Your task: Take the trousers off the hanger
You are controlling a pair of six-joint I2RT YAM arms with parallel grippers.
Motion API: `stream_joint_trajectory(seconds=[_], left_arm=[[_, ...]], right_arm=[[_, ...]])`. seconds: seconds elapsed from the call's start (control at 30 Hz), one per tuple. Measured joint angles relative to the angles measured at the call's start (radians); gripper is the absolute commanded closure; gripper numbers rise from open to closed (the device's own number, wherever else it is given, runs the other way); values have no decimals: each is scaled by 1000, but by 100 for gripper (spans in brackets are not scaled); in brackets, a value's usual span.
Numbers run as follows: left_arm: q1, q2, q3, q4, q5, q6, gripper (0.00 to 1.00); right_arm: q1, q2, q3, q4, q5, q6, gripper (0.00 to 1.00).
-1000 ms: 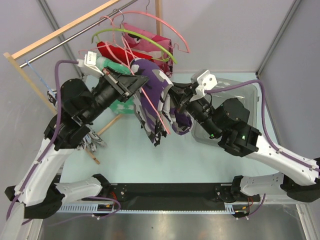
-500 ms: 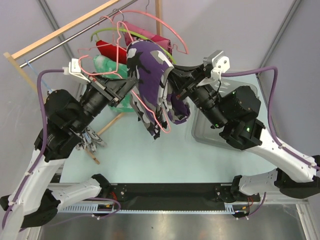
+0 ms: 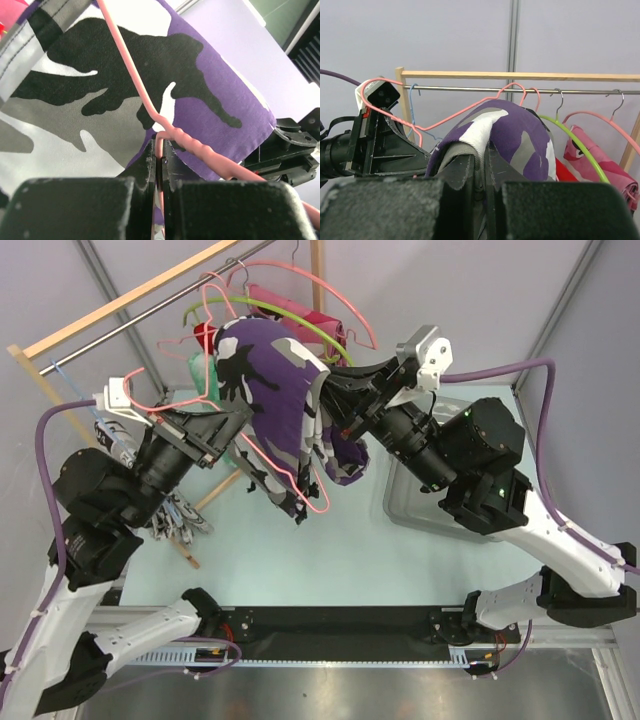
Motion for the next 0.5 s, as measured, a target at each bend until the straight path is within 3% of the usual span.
stream_joint_trajectory(seconds=[0.5], left_arm=[[0,-43,-36,-72,-65,36,100]], right_arm=[[2,43,45,-38,2,-105,100]])
